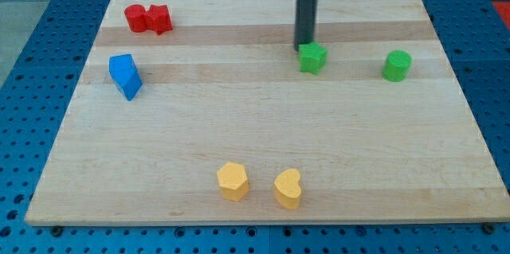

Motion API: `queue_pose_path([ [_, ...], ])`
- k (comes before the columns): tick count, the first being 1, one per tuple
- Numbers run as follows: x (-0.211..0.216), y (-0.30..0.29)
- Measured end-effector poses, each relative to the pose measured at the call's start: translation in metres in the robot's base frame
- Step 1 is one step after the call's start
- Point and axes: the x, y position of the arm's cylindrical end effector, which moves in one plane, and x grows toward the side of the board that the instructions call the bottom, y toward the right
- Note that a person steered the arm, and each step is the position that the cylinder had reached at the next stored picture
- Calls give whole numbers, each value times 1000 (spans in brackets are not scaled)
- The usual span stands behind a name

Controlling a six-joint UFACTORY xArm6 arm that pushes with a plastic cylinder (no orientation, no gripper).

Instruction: Push the green star into the green circle

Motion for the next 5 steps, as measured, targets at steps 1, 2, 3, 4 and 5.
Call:
queue_pose_path([
  [1,1,34],
  [2,-17,32],
  [3,-38,12],
  [4,-28,-27],
  [5,12,-36],
])
